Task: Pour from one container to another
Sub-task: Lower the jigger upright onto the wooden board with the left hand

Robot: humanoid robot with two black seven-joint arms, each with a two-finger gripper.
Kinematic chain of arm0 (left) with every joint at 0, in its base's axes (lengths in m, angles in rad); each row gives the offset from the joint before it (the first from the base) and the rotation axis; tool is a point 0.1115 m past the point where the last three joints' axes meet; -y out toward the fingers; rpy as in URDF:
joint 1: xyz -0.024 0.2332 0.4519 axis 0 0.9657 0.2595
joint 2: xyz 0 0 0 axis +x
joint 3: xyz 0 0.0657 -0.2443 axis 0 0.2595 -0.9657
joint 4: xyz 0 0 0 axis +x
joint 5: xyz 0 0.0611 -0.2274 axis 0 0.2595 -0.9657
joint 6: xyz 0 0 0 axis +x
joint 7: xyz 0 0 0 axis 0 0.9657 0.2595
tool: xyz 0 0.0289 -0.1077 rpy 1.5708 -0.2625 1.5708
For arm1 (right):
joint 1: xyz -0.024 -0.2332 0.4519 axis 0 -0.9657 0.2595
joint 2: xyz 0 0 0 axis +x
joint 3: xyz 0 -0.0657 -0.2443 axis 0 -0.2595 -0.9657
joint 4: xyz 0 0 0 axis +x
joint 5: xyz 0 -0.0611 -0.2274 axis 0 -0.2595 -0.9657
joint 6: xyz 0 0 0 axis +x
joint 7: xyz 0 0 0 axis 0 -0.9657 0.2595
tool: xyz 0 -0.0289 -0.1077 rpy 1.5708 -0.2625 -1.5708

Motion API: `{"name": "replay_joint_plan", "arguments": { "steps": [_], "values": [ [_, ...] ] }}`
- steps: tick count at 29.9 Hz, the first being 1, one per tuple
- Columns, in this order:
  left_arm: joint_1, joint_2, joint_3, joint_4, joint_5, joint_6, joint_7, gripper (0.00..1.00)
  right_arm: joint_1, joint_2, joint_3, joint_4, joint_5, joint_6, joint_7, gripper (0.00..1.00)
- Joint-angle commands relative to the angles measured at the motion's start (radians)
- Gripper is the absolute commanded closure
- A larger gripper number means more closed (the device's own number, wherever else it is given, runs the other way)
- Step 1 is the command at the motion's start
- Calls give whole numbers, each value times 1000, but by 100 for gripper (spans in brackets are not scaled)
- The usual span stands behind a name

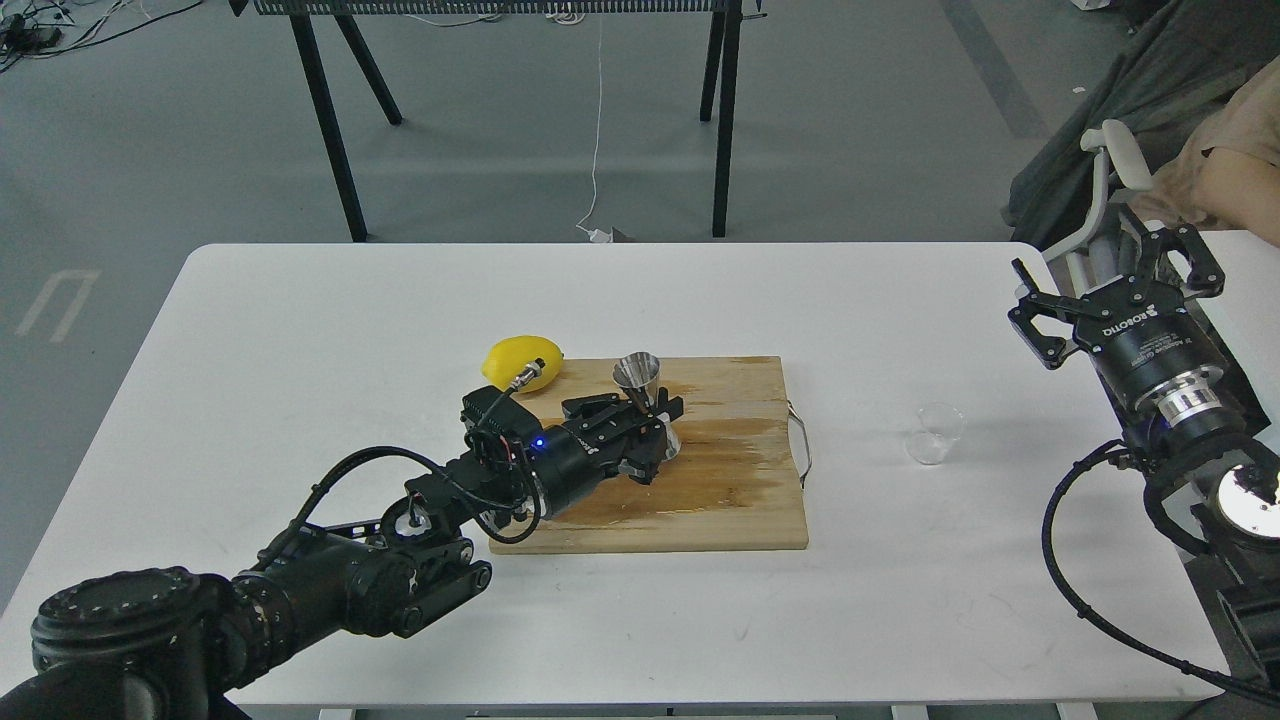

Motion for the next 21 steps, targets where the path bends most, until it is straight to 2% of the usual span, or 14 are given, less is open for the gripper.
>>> {"name": "replay_joint_plan", "arguments": {
  "steps": [1,21],
  "values": [
    [2,0,0,42,0,0,0,87,0,-3,0,1,0,0,0,1],
    [17,0,-3,33,0,0,0,76,0,-3,0,0,0,0,0,1]
  ]
}}
